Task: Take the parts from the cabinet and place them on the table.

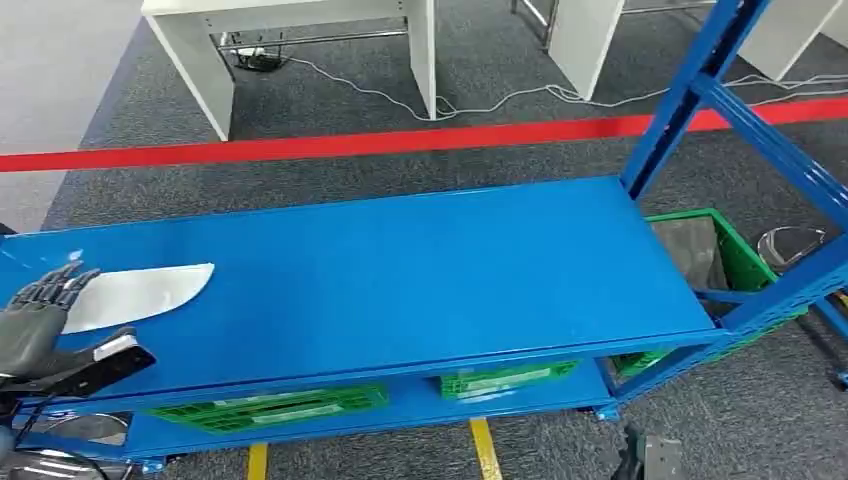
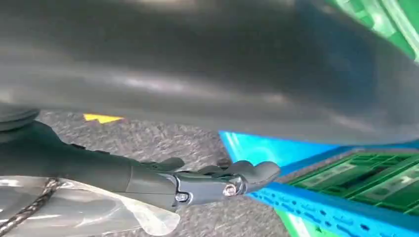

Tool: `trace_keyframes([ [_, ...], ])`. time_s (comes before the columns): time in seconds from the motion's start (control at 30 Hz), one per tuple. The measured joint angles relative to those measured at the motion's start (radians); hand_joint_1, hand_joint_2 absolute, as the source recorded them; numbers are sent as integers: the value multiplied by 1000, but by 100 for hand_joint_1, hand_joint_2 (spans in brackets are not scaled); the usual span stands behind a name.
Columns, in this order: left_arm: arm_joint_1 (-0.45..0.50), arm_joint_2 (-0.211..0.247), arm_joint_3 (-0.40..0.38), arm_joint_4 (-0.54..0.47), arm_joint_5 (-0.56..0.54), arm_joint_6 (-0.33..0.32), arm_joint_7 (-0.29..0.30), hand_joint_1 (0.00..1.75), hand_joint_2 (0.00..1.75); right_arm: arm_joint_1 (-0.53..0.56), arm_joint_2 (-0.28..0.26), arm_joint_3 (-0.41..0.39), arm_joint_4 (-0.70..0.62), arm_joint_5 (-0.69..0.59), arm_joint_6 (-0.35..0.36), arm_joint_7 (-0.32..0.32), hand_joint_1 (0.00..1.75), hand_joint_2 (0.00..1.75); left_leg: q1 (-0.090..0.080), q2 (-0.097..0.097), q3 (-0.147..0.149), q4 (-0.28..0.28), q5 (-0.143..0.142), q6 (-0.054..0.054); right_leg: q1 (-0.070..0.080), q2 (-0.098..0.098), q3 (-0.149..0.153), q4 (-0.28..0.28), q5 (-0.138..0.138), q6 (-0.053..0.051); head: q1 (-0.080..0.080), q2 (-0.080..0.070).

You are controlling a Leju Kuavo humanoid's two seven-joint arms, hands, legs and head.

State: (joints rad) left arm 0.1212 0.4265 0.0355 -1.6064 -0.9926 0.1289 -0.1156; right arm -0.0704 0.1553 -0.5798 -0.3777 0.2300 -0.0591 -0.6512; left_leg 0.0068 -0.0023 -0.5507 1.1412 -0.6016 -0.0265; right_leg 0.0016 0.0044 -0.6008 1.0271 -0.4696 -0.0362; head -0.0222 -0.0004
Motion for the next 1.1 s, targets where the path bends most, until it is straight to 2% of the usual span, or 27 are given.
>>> trace_keyframes([
  [0.03, 2, 0, -3, 0, 0, -3, 0, 0, 0, 1, 0, 0, 0, 0, 0, 0, 0, 0, 1, 0, -46, 83, -41, -3, 3, 0, 2, 0, -3, -3, 0, 0],
  [0.07, 5, 0, -6, 0, -1, -9, 0, 0, 0, 3, 0, 0, 0, 0, 1, 0, 0, 0, 1, 0, -84, 143, -62, -4, 5, 0, 3, 0, -5, -5, 0, 0],
  [0.1, 8, 0, -9, -2, 0, -16, 0, 0, 0, 4, 0, 0, 1, 0, 1, 0, 0, 0, 1, 0, -101, 162, -59, -4, 7, 1, 5, 1, -7, -5, 0, 0],
  [0.13, 12, 0, -13, -3, 0, -19, 0, 0, 175, 4, 0, -1, 1, 0, 1, 0, 0, 0, 0, 0, -98, 136, -28, -1, 8, 2, 9, 1, -10, -6, 1, 0],
  [0.2, 14, 1, -16, -10, 0, -22, 0, 0, 175, 3, 0, -2, 1, 0, 1, 0, 0, 0, -2, 0, -47, -7, 75, 9, 10, 4, 20, 1, -15, -5, 0, 0],
  [0.23, 14, 3, -16, -13, -1, -22, 0, 0, 175, 3, 0, -3, 1, 0, 1, 0, 0, 0, -5, 0, -15, -99, 132, 17, 10, 4, 23, 0, -18, -3, 0, 0],
  [0.27, 14, 5, -17, -14, -4, -21, 1, 0, 175, 2, 0, -3, 2, 0, 1, 0, 0, 0, -10, 0, -12, -108, 108, 20, 9, 4, 26, -2, -17, 0, 2, 0],
  [0.3, 13, 6, -20, -15, -8, -21, 4, 0, 175, 2, 0, -3, 3, 0, 1, 0, 0, 0, -15, -1, -11, -128, 97, 26, 9, 6, 20, -2, -16, 5, -1, 0],
  [0.33, 17, 8, -20, -16, -13, -22, 7, 0, 175, 4, 0, -3, 3, 1, 1, 0, 0, 0, -16, -1, -11, -126, 120, 30, 9, 6, 20, -2, -18, 10, 0, 0],
  [0.4, 19, 10, -23, -16, -26, -39, 19, 0, 175, 3, 0, -3, 5, 2, 1, 0, 0, 0, -17, -2, -9, -135, 127, 39, 8, 6, 23, -6, -17, 22, 0, 0],
  [0.43, 20, 11, -26, -16, -27, -47, 23, 0, 175, 2, 0, -3, 5, 3, 1, 0, 0, 0, -8, 0, -3, -148, 137, 42, 8, 6, 10, 5, -30, 26, -1, 0],
  [0.47, 19, 12, -28, -16, -27, -54, 27, 0, 175, 1, -1, -3, 5, 3, 1, 0, 0, 0, -10, 0, -1, -152, 138, 46, 9, 5, -3, 36, -55, 30, 2, 0],
  [0.57, 25, 16, -33, -9, -27, -71, 36, 0, 175, 3, -3, -3, 7, 6, 1, 0, 0, 0, -9, 2, -3, -152, 137, 49, 2, 4, -107, 263, -159, 42, 3, 0],
  [0.6, 27, 17, -36, -6, -27, -72, 37, 0, 175, 4, -3, -3, 8, 6, 1, 0, 0, 0, -8, 2, -3, -152, 137, 49, 0, 4, -128, 304, -165, 46, 3, 0],
  [0.63, 29, 17, -38, -3, -27, -74, 38, 0, 175, 4, -3, -3, 9, 6, 1, 0, 0, 0, -7, 2, -3, -151, 136, 49, -4, 3, -123, 292, -145, 50, 3, 0],
  [0.67, 30, 17, -40, 0, -27, -76, 38, 0, 175, 3, -4, -3, 10, 6, 1, 0, 0, 0, -6, 2, -2, -151, 135, 47, -6, 3, -96, 234, -105, 53, 3, 0],
  [0.73, 30, 17, -42, 3, -27, -79, 40, 0, 175, 2, -6, -3, 10, 7, 1, 0, 0, 0, -2, 0, 4, -149, 130, 39, -12, -1, -4, 54, -20, 57, 4, 0],
  [0.77, 30, 21, -42, 5, -27, -85, 42, 0, 175, 0, -6, -3, 10, 8, 1, 0, 0, 0, -5, -1, 3, -146, 127, 32, -12, -1, 23, 6, -28, 61, 4, 0],
  [0.8, 31, 26, -43, 8, -27, -88, 45, 0, 175, -4, -6, -3, 11, 10, 2, 0, 0, 0, -8, -1, -2, -136, 124, 27, -11, 3, 35, -11, -29, 50, 2, 0],
  [0.9, 31, 36, -42, 19, -36, -90, 55, 0, 175, 0, -6, -3, 14, 14, 2, 0, 0, 0, -5, -1, -1, -140, 128, 16, -5, 4, 32, -5, -29, 31, 3, 0],
  [0.93, 32, 40, -41, 25, -39, -90, 58, 0, 175, -2, -8, -3, 14, 16, 2, 0, 0, 0, -2, -1, -4, -134, 117, 10, -12, 3, 35, -12, -24, 21, 3, 0],
  [0.97, 31, 43, -40, 32, -41, -90, 58, 0, 175, -4, -10, -5, 14, 17, 2, 0, 0, 0, 0, 0, -12, -107, 96, 5, -11, 3, 36, -12, -24, 17, 1, 0],
  [1.0, 29, 48, -37, 40, -45, -90, 61, 0, 175, -6, -10, -6, 15, 20, 3, 0, 0, 0, 0, 0, -38, -49, 62, 2, -10, 3, 37, -12, -25, 10, 1, 0],
  [1.07, 27, 48, -33, 67, -55, -90, 69, 0, 175, -8, -10, -6, 19, 23, 3, 0, 0, 0, 1, 0, -117, 118, -8, -3, -7, 2, 37, -12, -26, 8, 1, 0],
  [1.1, 28, 49, -32, 78, -60, -89, 72, 0, 175, -7, -11, -7, 21, 24, 4, 0, 0, 0, 2, 0, -144, 169, -17, -3, -6, 3, 37, -12, -27, 7, 0, 0],
])
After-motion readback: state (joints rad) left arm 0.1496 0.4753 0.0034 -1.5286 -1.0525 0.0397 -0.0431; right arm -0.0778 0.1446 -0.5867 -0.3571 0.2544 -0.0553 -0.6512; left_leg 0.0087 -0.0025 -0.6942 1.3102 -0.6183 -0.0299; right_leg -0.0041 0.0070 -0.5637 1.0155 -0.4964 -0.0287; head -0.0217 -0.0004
